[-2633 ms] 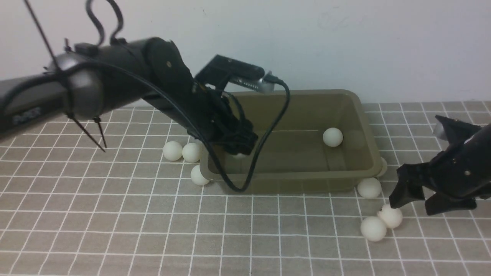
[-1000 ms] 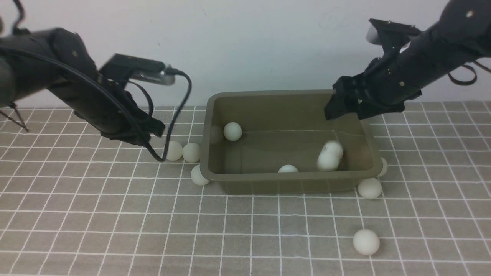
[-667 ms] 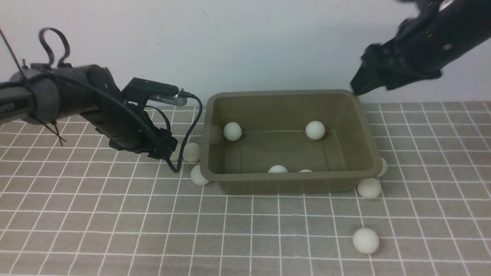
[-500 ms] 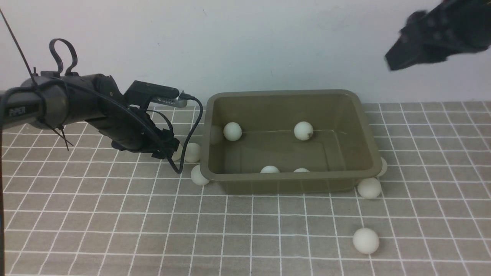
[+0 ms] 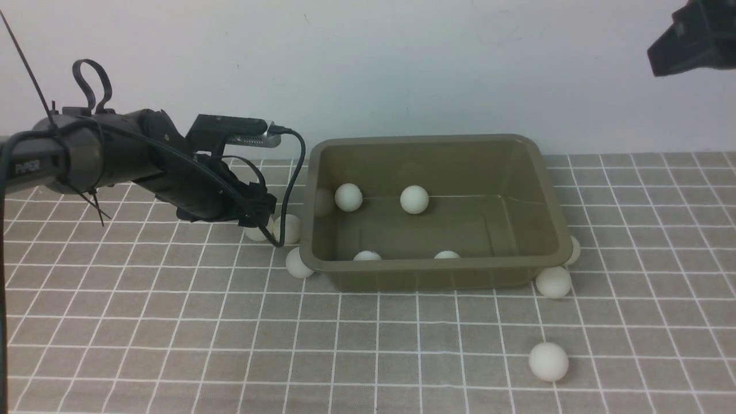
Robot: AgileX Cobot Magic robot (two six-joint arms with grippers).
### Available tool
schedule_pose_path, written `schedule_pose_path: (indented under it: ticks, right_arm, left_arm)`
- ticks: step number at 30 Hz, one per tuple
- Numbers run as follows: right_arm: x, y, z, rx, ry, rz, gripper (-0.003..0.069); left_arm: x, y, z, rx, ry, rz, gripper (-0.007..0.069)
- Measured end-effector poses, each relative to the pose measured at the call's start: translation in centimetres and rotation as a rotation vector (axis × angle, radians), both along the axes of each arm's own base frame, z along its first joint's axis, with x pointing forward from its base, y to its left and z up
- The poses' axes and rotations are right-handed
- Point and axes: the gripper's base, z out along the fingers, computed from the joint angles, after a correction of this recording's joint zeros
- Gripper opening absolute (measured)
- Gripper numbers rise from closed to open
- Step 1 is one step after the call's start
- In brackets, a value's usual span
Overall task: Put the table tennis balls into the box on the grey coffee tablecloth.
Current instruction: 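Reach for and grasp a ping pong ball on the table beside the basket, then drop the ball into the bin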
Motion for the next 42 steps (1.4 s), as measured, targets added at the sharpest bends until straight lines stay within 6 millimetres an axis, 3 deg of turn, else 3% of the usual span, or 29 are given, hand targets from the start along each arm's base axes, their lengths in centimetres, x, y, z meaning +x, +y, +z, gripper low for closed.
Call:
schedule_pose_path:
  ticks: [11, 13, 16, 22, 27, 29, 30, 33, 35, 36, 37, 41, 42]
  right_arm:
    - [0.0, 0.0, 0.0, 0.002, 0.004, 0.001, 0.0318]
    - [0.0, 0.0, 0.0, 0.002, 0.004, 0.001, 0.0318]
    - [-0.1, 0.0, -0.1, 0.0, 0.012, 0.001, 0.0318]
    - [-0.1, 0.0, -0.1, -0.001, 0.019, 0.002, 0.0318]
    - [-0.2, -0.2, -0.1, -0.003, 0.02, -0.03, 0.0316]
    - [-0.3, -0.5, -0.3, -0.017, 0.022, -0.05, 0.0307]
    - [-0.4, -0.5, -0.4, -0.019, 0.028, -0.055, 0.0303]
    - [-1.2, -0.8, -2.0, -0.021, 0.08, -0.084, 0.0276]
    - [-2.1, -0.9, -4.3, -0.02, 0.151, -0.1, 0.0252]
    - [-2.2, -1.0, -4.2, -0.019, 0.148, -0.1, 0.0252]
    - [-3.2, -0.8, -6.4, 0.006, 0.221, -0.097, 0.0238]
    - [-4.4, -0.4, -11.4, 0.076, 0.341, -0.102, 0.0234]
    - [-4.8, 0.0, -13.9, 0.117, 0.396, -0.109, 0.0241]
  left_arm:
    - [0.3, 0.0, -1.5, -0.006, 0.018, 0.014, 0.0505]
    - [0.3, 0.0, -1.5, -0.006, 0.018, 0.014, 0.0457]
    - [0.3, 0.0, -1.5, -0.005, 0.017, 0.013, 0.0304]
    - [0.2, 0.0, -1.1, 0.019, 0.052, -0.026, 0.0312]
    - [-0.4, 1.2, 4.9, 0.061, 0.083, -0.063, 0.0312]
    - [-0.9, 1.7, 9.8, 0.055, 0.012, -0.055, 0.0312]
    - [-1.2, 1.8, 11.1, 0.055, -0.009, -0.056, 0.0312]
    - [-3.1, 1.1, 16.4, 0.025, -0.103, -0.076, 0.0312]
    - [-4.4, -0.5, 18.4, 0.01, -0.147, -0.136, 0.0312]
    - [-4.5, -0.7, 18.6, 0.007, -0.15, -0.141, 0.0312]
    - [-5.1, -2.2, 18.9, -0.004, -0.153, -0.193, 0.0312]
    - [-5.4, -5.6, 17.7, -0.02, -0.119, -0.28, 0.0312]
    - [-5.1, -7.6, 16.1, -0.022, -0.089, -0.323, 0.0312]
